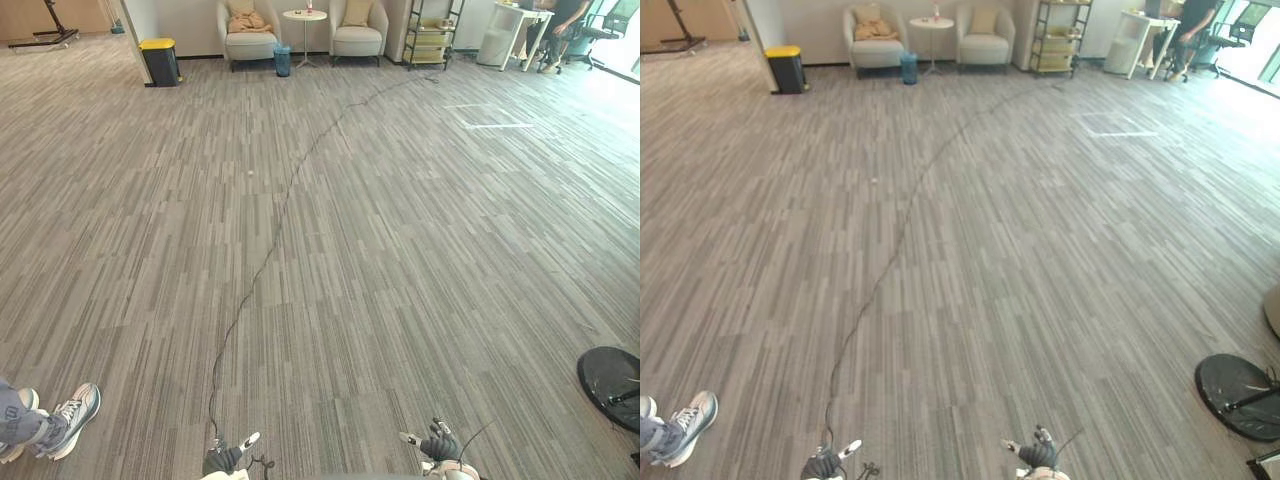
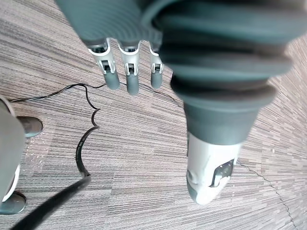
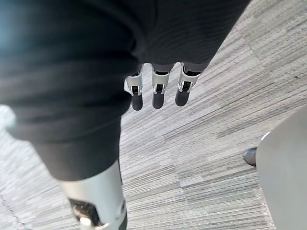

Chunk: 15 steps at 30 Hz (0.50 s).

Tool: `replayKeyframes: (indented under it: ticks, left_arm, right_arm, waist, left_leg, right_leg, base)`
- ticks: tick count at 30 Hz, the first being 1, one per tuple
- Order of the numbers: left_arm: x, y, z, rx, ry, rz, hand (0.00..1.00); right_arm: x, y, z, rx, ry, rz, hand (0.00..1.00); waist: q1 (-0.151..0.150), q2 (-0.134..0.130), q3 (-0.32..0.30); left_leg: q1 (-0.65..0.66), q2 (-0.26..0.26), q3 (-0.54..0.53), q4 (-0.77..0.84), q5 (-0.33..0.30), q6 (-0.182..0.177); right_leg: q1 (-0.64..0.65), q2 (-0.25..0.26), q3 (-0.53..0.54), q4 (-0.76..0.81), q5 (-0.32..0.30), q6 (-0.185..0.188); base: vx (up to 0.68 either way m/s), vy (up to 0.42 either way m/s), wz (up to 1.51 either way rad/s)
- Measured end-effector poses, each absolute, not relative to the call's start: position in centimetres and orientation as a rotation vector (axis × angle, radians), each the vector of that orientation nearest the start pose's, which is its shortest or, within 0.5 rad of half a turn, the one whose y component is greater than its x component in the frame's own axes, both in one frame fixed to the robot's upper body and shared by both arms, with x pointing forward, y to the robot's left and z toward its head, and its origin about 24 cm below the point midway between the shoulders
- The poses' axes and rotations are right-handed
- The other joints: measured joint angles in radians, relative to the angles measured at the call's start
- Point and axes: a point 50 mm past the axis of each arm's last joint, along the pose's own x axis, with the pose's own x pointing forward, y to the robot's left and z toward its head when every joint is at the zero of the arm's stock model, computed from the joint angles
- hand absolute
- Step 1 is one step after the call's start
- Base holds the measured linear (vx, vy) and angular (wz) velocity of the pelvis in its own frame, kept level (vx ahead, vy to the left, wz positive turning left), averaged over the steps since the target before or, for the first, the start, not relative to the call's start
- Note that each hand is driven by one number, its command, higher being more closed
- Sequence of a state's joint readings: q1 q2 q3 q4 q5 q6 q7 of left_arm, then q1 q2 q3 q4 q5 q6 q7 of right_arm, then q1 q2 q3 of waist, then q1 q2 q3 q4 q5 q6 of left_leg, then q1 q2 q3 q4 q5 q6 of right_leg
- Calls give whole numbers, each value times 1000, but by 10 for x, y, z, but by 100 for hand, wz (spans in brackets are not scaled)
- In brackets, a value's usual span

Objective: Pick up cushions and gather them together orderly.

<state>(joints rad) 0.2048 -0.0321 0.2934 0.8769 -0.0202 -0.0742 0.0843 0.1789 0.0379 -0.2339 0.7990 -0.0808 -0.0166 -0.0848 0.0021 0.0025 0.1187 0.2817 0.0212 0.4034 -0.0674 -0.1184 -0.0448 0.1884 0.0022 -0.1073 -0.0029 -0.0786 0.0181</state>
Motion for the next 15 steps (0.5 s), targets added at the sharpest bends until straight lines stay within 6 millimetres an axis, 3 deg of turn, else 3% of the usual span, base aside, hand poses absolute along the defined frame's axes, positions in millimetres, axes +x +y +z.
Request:
replayKeyframes:
  ticks: [15]
  left_arm:
    - [91, 192, -155, -99, 993, 373, 0]
  right_arm:
    - [108, -185, -157, 2, 1059, -285, 0]
  waist:
    - [11, -13, 17]
  left_leg:
    - [-21, -17, -90, -36, 27, 10]
  right_leg:
    - [7, -10, -89, -20, -4, 4]
  base:
    - [-2, -37, 18]
